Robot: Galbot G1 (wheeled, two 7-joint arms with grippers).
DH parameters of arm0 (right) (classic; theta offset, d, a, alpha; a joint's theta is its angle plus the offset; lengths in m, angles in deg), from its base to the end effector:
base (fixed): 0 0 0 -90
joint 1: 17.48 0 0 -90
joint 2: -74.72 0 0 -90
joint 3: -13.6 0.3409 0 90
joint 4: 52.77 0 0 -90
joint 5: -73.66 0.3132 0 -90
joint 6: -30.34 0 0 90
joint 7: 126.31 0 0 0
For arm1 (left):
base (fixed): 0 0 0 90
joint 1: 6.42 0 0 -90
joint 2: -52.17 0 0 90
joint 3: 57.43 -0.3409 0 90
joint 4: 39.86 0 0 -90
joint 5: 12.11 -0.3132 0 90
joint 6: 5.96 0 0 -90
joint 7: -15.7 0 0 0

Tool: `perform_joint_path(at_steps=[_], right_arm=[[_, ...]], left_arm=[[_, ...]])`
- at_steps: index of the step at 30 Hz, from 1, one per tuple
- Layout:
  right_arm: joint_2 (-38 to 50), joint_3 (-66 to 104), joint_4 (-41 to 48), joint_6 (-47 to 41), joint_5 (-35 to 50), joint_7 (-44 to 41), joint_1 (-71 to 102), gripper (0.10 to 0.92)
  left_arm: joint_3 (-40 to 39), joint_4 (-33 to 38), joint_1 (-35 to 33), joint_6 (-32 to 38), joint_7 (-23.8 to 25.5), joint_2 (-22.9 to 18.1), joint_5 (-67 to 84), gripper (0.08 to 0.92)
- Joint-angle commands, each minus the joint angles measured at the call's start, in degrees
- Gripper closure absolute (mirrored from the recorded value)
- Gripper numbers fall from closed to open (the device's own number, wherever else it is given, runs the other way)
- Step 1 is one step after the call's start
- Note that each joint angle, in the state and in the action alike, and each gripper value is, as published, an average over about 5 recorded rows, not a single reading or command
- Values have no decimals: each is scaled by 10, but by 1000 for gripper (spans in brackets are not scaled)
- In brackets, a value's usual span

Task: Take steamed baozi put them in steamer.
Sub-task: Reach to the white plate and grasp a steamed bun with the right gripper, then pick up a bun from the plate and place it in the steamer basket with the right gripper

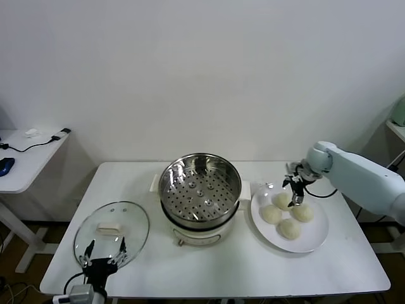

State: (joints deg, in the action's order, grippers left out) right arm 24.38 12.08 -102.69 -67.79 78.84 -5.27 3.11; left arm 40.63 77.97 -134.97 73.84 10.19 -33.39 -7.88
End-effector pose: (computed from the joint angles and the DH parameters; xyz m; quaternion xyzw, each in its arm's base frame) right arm 0.5319 -0.1619 -0.2066 0.4807 -0.5547 0.5169 0.4405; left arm 0.0954 0.0538 -0.3204 0.0910 -0.9795 -0.0388 0.1754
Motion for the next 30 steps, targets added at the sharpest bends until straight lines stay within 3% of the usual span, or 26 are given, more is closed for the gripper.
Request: perform_joint_path(at_steps=[1, 8, 22, 30], right_arm=[[-25, -12, 34, -2, -4, -4, -1, 203], [-27, -1, 44, -4, 2, -5, 8, 210], [-27, 13, 44, -1, -1, -2, 11, 341], [0, -36, -22, 14, 26, -25, -74, 355]], left_arm=[[1, -1, 0, -1, 0, 0, 1, 177], [4, -5, 1, -1, -1, 0, 1, 177], [6, -2, -1, -3, -5, -1, -3, 177], [5, 6, -5, -3, -14, -1, -4, 177]])
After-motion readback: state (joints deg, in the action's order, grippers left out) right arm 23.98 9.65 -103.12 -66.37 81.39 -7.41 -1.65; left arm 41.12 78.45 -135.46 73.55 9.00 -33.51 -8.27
